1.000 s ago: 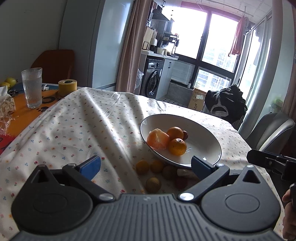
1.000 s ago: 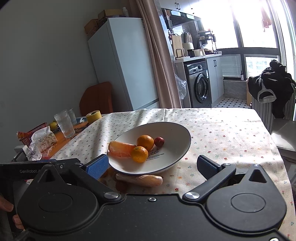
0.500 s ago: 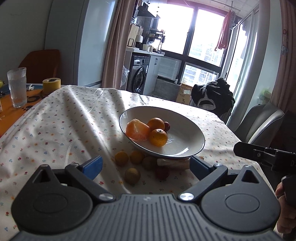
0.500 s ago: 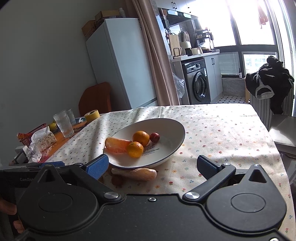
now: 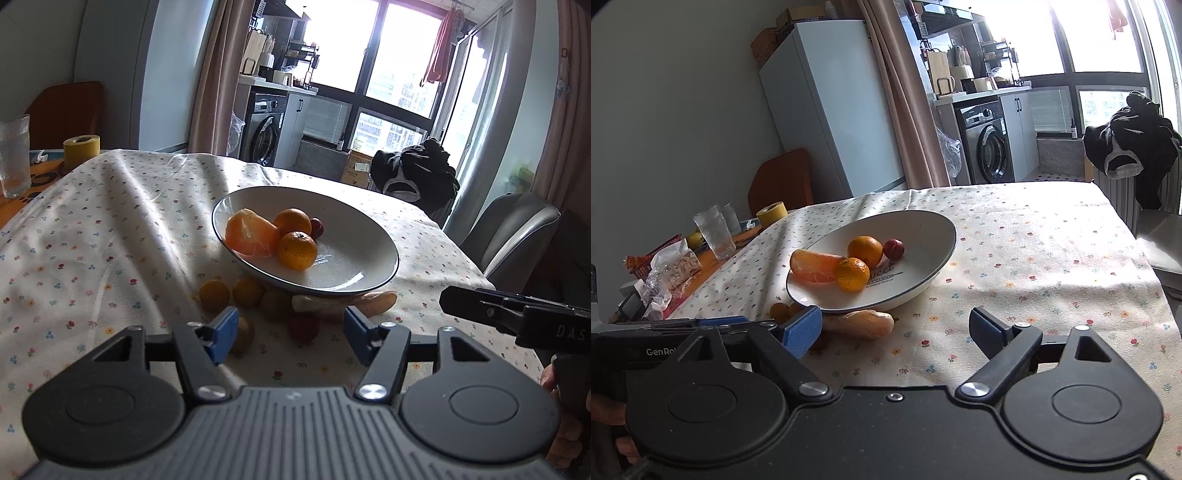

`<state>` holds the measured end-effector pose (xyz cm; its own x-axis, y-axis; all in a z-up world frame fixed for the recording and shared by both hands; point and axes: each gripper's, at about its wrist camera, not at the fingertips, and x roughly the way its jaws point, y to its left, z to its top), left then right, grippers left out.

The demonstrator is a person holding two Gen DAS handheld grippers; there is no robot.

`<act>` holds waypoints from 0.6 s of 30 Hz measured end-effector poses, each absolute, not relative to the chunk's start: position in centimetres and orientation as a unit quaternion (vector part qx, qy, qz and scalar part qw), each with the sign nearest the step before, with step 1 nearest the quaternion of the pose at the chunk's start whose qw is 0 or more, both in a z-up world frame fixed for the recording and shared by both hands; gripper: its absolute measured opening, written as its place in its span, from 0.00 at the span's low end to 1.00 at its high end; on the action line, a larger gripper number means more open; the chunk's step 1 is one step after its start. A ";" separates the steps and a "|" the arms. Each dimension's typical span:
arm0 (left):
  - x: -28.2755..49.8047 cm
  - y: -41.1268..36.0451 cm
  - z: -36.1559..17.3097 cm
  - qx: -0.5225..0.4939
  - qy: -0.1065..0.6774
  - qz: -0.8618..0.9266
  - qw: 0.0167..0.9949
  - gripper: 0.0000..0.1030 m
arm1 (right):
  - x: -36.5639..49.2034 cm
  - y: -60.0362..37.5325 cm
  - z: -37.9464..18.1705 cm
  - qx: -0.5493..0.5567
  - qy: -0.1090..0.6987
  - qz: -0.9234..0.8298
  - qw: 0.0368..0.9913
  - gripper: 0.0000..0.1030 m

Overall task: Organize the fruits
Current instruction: 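Move both grippers down toward the pale bread roll and red plum on the cloth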

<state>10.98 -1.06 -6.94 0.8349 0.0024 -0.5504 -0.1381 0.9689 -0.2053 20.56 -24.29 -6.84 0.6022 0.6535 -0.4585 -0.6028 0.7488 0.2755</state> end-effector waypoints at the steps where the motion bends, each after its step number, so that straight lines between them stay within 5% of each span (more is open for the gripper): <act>1: 11.1 -1.1 -7.1 -0.119 0.287 0.035 0.950 0.56 | 20.6 -24.2 -7.0 0.046 0.277 0.353 0.893 0.80; 18: 13.7 -1.9 -9.3 -0.121 0.313 0.022 0.942 0.38 | 21.8 -23.8 -8.4 0.055 0.298 0.365 0.880 0.74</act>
